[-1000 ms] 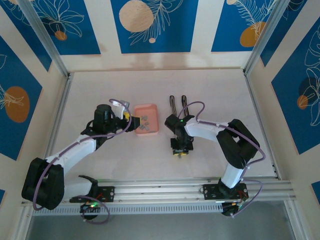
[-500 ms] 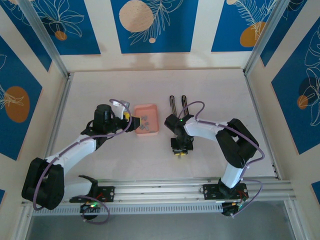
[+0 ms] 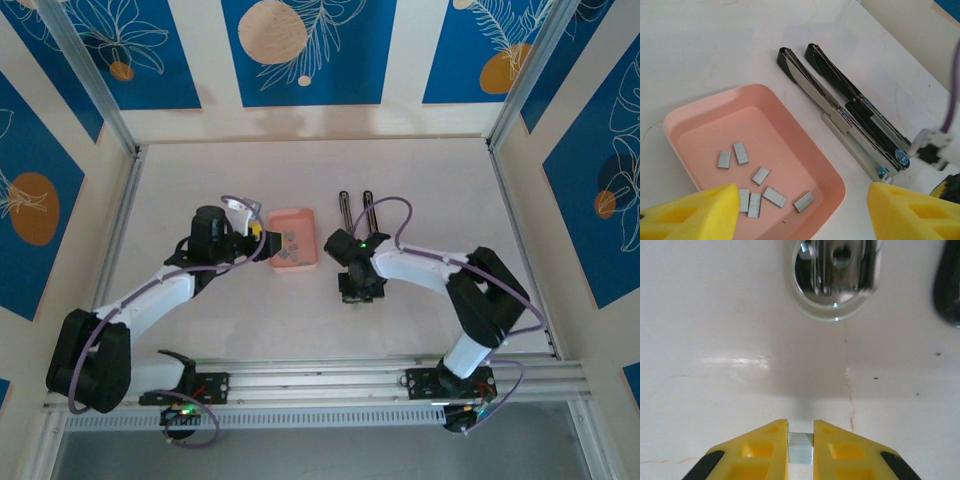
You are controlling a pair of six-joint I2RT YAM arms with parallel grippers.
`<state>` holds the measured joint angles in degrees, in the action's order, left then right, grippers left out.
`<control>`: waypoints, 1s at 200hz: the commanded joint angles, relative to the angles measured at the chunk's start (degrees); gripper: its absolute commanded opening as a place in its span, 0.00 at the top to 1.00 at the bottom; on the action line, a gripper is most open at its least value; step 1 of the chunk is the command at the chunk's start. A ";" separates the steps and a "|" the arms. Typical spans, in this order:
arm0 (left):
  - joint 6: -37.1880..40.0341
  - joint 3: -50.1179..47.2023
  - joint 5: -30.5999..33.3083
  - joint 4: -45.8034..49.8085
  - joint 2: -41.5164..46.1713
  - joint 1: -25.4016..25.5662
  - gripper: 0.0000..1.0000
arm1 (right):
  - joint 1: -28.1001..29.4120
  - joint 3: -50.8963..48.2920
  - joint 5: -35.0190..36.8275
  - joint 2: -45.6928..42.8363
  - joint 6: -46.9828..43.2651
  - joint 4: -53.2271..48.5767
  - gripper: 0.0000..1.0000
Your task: Load the staples into the stapler
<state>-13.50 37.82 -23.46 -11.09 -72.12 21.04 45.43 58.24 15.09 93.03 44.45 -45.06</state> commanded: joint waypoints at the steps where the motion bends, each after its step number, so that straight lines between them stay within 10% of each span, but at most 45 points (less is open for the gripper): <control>1: -1.38 1.20 1.28 -1.92 -0.74 0.85 0.32 | 0.28 -1.39 5.95 -6.46 -0.33 3.35 0.85; 200: 1.46 -7.23 0.31 -20.37 -7.88 2.31 0.31 | -7.46 -9.57 7.11 -9.17 -18.24 28.71 0.86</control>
<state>-13.13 30.55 -22.41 -30.68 -79.68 22.65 38.06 48.71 23.97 82.81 27.05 -17.47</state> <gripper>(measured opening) 0.688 0.148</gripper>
